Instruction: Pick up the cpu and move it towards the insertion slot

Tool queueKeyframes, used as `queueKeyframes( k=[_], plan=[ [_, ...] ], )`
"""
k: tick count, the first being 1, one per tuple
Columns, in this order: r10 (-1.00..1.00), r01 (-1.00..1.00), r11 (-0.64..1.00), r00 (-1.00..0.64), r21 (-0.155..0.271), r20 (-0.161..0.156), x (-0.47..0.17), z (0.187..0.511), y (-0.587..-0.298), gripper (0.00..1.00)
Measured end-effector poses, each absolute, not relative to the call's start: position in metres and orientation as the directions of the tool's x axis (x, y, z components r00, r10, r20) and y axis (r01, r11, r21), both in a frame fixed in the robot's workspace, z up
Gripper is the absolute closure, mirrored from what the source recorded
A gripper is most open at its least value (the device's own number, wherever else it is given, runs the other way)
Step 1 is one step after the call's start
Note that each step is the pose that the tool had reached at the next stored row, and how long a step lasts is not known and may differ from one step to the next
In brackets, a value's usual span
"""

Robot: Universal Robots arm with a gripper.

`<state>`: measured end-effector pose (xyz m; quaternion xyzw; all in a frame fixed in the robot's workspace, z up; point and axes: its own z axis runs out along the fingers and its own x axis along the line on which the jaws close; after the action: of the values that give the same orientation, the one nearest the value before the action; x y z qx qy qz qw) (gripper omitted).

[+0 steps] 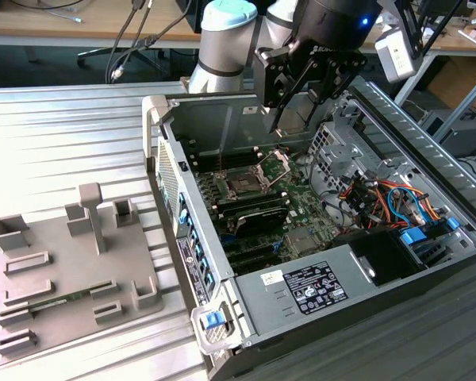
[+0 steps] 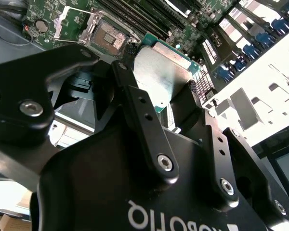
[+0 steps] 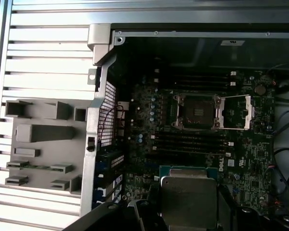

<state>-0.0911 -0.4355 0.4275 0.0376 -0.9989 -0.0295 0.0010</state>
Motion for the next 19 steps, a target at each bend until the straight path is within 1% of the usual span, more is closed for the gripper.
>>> queueKeyframes(
  k=[19],
  plan=[
    [-0.075,-0.075,0.995,-0.997,0.059,0.000,-0.073,0.423,-0.432,0.45]
  ],
)
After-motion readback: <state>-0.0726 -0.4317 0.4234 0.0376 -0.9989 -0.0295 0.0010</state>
